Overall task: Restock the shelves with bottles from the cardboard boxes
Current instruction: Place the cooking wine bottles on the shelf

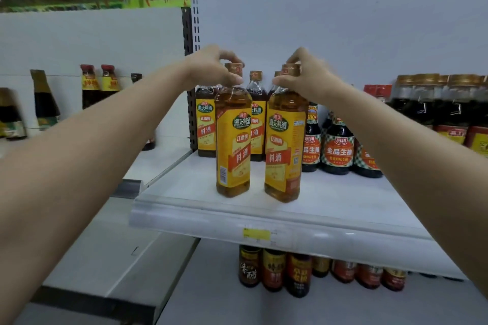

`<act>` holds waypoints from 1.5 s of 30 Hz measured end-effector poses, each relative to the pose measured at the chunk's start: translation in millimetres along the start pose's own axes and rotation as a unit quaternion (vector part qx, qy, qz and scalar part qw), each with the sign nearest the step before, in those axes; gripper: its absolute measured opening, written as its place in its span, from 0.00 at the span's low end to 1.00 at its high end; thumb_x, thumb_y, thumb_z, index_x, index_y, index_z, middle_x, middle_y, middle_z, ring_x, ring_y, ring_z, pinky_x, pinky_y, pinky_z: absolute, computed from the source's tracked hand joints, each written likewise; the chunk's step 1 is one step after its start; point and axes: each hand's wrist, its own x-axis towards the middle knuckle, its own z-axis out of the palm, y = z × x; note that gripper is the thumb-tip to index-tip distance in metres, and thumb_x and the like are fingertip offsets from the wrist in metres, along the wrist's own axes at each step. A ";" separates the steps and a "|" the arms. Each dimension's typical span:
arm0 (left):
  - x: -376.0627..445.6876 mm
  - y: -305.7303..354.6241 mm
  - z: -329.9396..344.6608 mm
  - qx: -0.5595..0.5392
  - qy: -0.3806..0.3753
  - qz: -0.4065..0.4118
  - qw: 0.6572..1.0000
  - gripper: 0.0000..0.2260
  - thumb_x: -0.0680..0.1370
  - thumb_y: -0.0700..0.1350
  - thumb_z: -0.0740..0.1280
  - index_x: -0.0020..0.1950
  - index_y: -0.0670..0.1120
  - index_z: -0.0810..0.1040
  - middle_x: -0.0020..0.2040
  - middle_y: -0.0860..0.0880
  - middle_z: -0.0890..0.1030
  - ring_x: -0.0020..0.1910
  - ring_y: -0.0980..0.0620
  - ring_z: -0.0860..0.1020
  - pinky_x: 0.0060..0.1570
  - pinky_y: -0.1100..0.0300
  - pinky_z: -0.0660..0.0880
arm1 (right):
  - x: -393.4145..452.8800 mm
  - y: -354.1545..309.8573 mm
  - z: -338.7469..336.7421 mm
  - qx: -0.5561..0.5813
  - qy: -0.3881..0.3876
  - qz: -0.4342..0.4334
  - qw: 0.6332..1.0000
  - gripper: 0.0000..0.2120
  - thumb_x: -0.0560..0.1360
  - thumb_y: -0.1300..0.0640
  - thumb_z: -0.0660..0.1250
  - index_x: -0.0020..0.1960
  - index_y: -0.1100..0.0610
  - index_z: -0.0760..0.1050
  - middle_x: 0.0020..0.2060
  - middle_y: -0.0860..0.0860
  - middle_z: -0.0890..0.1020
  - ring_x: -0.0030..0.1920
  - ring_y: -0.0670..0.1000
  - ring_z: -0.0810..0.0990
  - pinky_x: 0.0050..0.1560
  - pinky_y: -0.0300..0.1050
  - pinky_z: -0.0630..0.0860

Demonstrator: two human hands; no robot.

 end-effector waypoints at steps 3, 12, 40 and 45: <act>-4.5 -12.4 5.7 -0.046 0.055 -0.005 0.997 0.20 0.75 0.42 0.70 0.65 0.44 0.71 0.48 0.49 0.76 0.46 0.54 0.76 0.53 0.56 0.72 | -1.9 7.2 7.4 0.048 0.039 0.029 0.998 0.25 0.76 0.45 0.67 0.64 0.58 0.65 0.54 0.53 0.77 0.53 0.53 0.77 0.55 0.51 0.76; -16.9 -34.7 38.6 -0.369 0.059 0.009 0.928 0.14 0.81 0.38 0.58 0.66 0.38 0.71 0.50 0.47 0.80 0.47 0.53 0.80 0.46 0.62 0.77 | -8.8 11.4 35.0 0.252 0.043 0.053 0.965 0.24 0.78 0.45 0.64 0.67 0.58 0.65 0.59 0.52 0.76 0.59 0.53 0.76 0.60 0.54 0.75; -83.6 -77.3 119.4 -0.049 -0.007 -0.154 0.987 0.35 0.75 0.45 0.70 0.76 0.45 0.54 0.70 0.47 0.70 0.68 0.46 0.70 0.64 0.52 0.69 | -102.4 60.7 93.9 -0.012 -0.181 0.065 0.981 0.45 0.78 0.54 0.66 0.77 0.59 0.34 0.63 0.62 0.76 0.58 0.63 0.77 0.59 0.59 0.73; -75.6 -89.6 115.5 -0.034 -0.025 -0.130 0.991 0.34 0.75 0.46 0.70 0.75 0.45 0.54 0.70 0.47 0.70 0.67 0.46 0.70 0.62 0.54 0.70 | -99.1 50.9 102.3 -0.014 -0.160 0.086 0.983 0.45 0.76 0.54 0.68 0.77 0.59 0.37 0.62 0.62 0.76 0.57 0.63 0.78 0.58 0.59 0.74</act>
